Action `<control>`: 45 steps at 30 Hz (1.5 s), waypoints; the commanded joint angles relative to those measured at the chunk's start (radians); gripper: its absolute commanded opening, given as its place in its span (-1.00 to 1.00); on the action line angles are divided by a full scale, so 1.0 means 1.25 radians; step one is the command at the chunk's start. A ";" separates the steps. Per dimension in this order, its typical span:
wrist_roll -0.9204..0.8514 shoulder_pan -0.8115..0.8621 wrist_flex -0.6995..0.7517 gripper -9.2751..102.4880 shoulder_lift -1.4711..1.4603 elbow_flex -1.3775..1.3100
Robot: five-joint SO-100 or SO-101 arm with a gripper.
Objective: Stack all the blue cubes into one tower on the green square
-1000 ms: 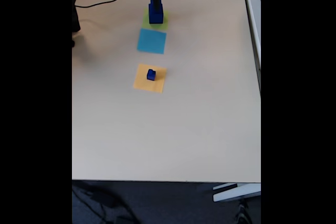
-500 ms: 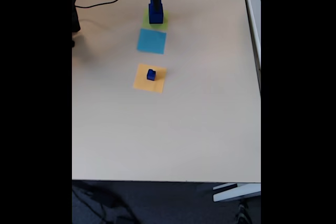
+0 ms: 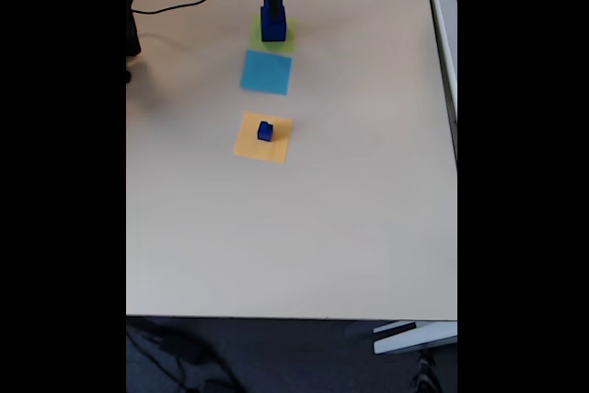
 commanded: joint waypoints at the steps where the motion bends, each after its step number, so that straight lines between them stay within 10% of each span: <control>1: 0.004 -0.001 -0.010 -0.55 0.018 -0.016; 12: 0.002 -0.005 -0.018 -0.30 0.021 -0.010; 45: -0.016 -0.015 -0.018 -0.41 0.020 -0.010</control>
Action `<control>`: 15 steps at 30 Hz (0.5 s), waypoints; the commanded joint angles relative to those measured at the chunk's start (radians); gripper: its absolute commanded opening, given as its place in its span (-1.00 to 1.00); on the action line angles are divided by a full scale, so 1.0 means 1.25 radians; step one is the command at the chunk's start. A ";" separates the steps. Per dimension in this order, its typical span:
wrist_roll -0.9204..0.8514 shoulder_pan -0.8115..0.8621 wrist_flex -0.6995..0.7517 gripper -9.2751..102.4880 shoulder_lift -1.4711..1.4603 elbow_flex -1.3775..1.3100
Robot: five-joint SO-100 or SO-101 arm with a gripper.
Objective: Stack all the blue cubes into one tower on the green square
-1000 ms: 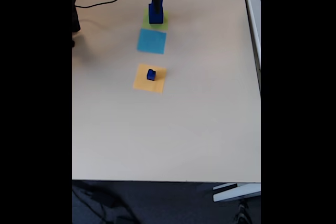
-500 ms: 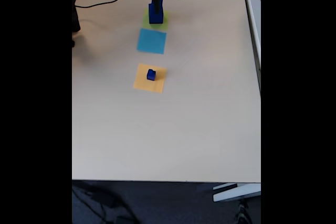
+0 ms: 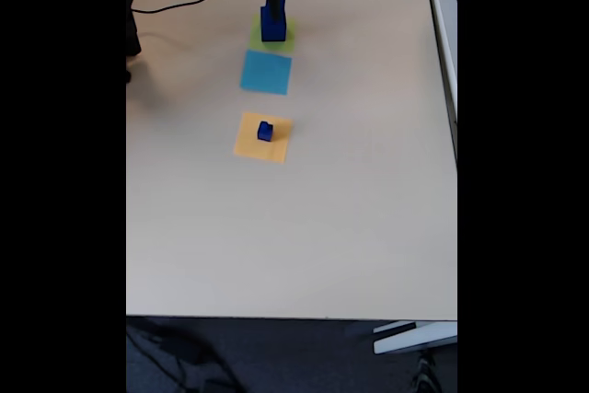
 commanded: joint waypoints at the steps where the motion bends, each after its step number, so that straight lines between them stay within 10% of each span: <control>1: -0.010 -0.004 -0.010 -0.41 0.021 -0.010; 15: -0.034 -0.005 -0.004 -0.55 0.022 -0.005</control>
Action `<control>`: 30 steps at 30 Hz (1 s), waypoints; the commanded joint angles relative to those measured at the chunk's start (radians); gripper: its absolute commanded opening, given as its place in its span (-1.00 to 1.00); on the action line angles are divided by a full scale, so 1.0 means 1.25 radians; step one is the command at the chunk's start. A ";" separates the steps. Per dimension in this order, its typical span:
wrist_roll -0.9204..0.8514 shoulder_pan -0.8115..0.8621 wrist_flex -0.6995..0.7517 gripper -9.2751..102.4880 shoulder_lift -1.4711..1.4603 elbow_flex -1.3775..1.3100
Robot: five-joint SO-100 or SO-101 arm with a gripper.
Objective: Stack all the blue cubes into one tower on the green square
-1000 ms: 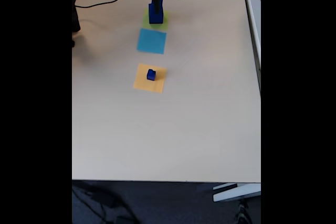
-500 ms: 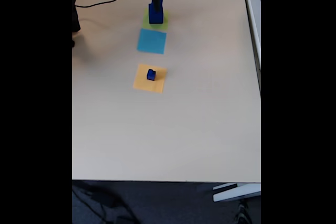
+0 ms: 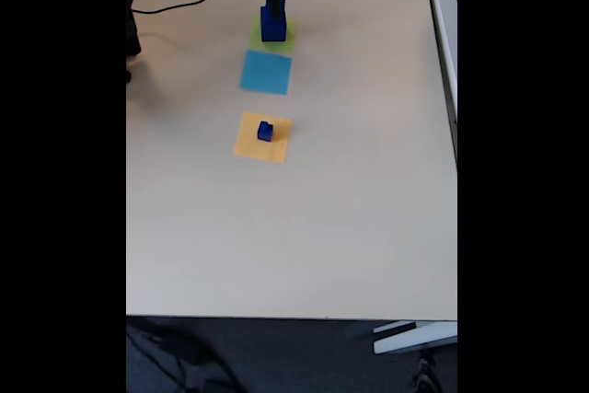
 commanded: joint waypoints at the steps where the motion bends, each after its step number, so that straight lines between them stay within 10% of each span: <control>1: -0.010 -0.004 -0.004 -0.56 0.022 -0.004; 30: -0.017 0.013 -0.010 -0.52 0.022 0.013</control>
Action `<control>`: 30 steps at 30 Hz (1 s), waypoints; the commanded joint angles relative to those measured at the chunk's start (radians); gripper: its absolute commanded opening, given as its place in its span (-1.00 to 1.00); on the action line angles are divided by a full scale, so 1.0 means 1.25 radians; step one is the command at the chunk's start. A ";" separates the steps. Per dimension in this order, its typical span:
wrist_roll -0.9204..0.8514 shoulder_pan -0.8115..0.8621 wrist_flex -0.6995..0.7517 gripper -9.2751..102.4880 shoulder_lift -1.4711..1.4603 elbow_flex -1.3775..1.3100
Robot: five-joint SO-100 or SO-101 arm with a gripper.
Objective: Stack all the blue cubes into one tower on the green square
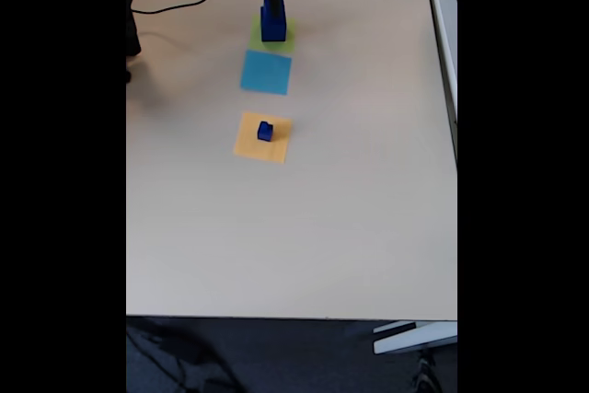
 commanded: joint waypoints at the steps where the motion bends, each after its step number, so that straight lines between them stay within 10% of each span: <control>1: 0.010 0.010 -0.009 -0.52 0.021 -0.005; 30: 0.036 0.000 -0.012 -0.32 0.010 -0.012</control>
